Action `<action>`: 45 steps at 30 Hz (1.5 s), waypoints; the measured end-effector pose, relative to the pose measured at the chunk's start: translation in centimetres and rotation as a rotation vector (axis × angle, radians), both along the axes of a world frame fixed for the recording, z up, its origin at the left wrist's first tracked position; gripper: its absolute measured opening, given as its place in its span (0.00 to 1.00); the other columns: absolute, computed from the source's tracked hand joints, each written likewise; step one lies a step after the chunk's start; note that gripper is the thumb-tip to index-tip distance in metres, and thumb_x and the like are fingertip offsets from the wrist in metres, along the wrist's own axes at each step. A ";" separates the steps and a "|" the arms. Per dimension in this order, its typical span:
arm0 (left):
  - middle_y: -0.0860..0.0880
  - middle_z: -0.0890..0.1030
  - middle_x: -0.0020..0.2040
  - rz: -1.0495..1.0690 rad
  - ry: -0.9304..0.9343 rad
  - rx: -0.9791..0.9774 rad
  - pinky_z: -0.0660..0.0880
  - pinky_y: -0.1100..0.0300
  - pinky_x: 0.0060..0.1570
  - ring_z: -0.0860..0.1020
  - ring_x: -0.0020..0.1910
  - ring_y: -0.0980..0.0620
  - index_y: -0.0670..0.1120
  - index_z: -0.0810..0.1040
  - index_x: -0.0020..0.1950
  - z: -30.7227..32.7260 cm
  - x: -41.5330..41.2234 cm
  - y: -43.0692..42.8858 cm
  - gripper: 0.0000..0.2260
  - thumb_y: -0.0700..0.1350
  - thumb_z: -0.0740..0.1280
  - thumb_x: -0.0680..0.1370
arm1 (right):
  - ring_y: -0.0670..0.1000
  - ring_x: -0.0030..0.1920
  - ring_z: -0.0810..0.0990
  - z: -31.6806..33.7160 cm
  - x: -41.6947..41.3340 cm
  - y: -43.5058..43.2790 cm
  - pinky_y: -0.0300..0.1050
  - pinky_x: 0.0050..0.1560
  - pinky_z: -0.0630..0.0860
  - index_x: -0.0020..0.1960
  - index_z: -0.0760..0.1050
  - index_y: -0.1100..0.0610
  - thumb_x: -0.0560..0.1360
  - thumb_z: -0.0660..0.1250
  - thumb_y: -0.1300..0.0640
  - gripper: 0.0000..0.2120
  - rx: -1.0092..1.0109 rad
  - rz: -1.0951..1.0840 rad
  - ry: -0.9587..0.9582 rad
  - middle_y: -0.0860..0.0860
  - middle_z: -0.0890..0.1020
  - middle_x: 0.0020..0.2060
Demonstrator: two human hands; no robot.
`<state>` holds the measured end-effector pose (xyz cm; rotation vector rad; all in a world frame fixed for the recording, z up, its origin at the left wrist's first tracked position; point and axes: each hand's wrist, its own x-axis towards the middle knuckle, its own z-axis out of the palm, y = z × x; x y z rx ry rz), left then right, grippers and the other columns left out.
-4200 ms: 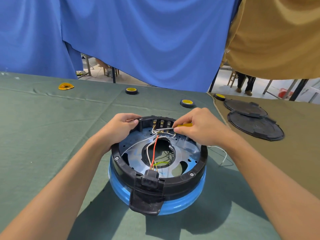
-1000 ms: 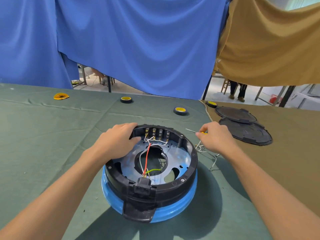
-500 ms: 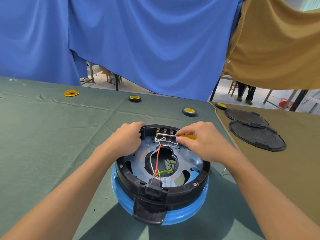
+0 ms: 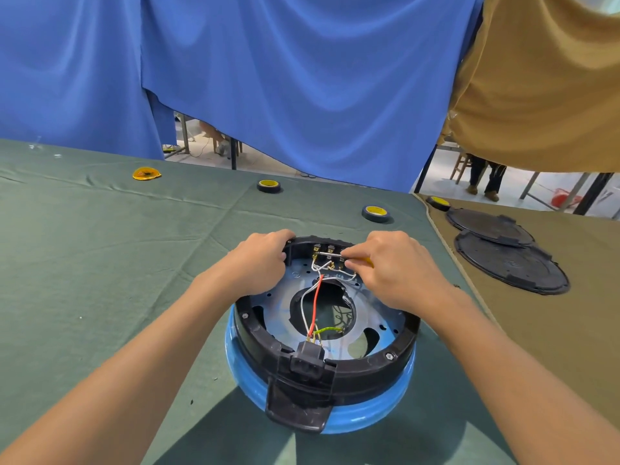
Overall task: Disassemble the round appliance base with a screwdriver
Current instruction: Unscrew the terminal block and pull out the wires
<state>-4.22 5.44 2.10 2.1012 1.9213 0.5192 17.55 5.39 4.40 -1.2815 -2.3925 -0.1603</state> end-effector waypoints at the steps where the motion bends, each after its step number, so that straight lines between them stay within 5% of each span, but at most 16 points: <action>1: 0.42 0.75 0.65 -0.020 0.008 -0.022 0.72 0.44 0.60 0.73 0.61 0.39 0.49 0.66 0.72 0.2 -0.1 0.1 0.19 0.39 0.55 0.82 | 0.55 0.43 0.77 0.0 0.1 0.1 0.52 0.40 0.77 0.53 0.82 0.48 0.77 0.63 0.50 0.10 0.007 -0.005 -0.012 0.49 0.79 0.40; 6: 0.46 0.69 0.73 -0.116 -0.006 -0.059 0.65 0.52 0.69 0.66 0.72 0.44 0.48 0.61 0.76 1.6 0.3 1.5 0.24 0.35 0.57 0.81 | 0.55 0.42 0.77 0.1 0.4 0.7 0.53 0.40 0.77 0.53 0.82 0.47 0.77 0.64 0.49 0.10 -0.001 0.013 -0.022 0.46 0.77 0.39; 10: 0.47 0.74 0.68 -0.194 -0.031 -0.048 0.68 0.52 0.64 0.71 0.66 0.45 0.50 0.70 0.72 1.8 1.0 2.3 0.23 0.33 0.57 0.79 | 0.53 0.42 0.77 0.0 0.7 1.1 0.51 0.40 0.76 0.55 0.82 0.45 0.77 0.64 0.50 0.10 -0.051 0.031 -0.005 0.44 0.76 0.36; 13: 0.49 0.76 0.66 -0.214 -0.056 -0.040 0.69 0.55 0.60 0.73 0.63 0.46 0.51 0.71 0.70 1.4 0.8 2.5 0.22 0.33 0.58 0.80 | 0.48 0.38 0.74 0.1 1.0 1.8 0.45 0.40 0.74 0.55 0.83 0.48 0.78 0.66 0.53 0.10 -0.161 0.045 0.044 0.38 0.74 0.31; 17: 0.48 0.74 0.68 -0.227 -0.069 -0.089 0.69 0.50 0.64 0.72 0.64 0.46 0.51 0.69 0.70 1.4 0.8 2.8 0.22 0.32 0.57 0.79 | 0.43 0.35 0.78 1.1 1.4 2.6 0.32 0.36 0.72 0.53 0.84 0.49 0.77 0.67 0.55 0.08 -0.368 0.034 0.152 0.44 0.84 0.37; 25: 0.47 0.74 0.67 -0.213 -0.066 -0.084 0.70 0.51 0.61 0.73 0.63 0.46 0.52 0.68 0.70 1.2 0.9 2.8 0.22 0.33 0.56 0.80 | 0.60 0.51 0.79 3.2 1.4 3.2 0.56 0.54 0.76 0.52 0.84 0.52 0.76 0.68 0.57 0.08 -0.599 0.067 0.177 0.54 0.85 0.44; 29: 0.48 0.74 0.67 -0.214 -0.064 -0.070 0.69 0.53 0.60 0.72 0.63 0.46 0.52 0.68 0.70 1.1 0.8 2.7 0.22 0.33 0.56 0.80 | 0.58 0.50 0.81 2.7 1.2 2.9 0.56 0.53 0.78 0.52 0.84 0.50 0.77 0.67 0.55 0.08 -0.533 0.059 0.099 0.50 0.86 0.46; 33: 0.48 0.74 0.67 -0.210 -0.074 -0.062 0.68 0.55 0.58 0.72 0.63 0.47 0.53 0.68 0.70 0.9 0.7 2.7 0.22 0.33 0.56 0.80 | 0.44 0.45 0.80 2.0 1.6 2.2 0.33 0.41 0.74 0.52 0.84 0.48 0.77 0.67 0.52 0.08 -0.461 0.031 0.161 0.43 0.84 0.44; 41: 0.47 0.77 0.63 -0.204 -0.092 -0.022 0.71 0.49 0.62 0.74 0.61 0.46 0.53 0.70 0.69 1.0 0.6 2.2 0.20 0.36 0.58 0.81 | 0.48 0.36 0.76 0.9 0.1 0.6 0.38 0.34 0.68 0.39 0.78 0.51 0.71 0.73 0.47 0.09 -0.205 0.058 0.313 0.47 0.79 0.32; 45: 0.47 0.79 0.62 -0.160 -0.128 0.033 0.72 0.50 0.62 0.75 0.61 0.46 0.50 0.74 0.67 1.0 0.4 1.8 0.17 0.37 0.62 0.80 | 0.54 0.42 0.78 0.6 -1.7 1.5 0.45 0.42 0.74 0.43 0.83 0.52 0.73 0.71 0.51 0.05 -0.280 0.117 0.190 0.49 0.83 0.36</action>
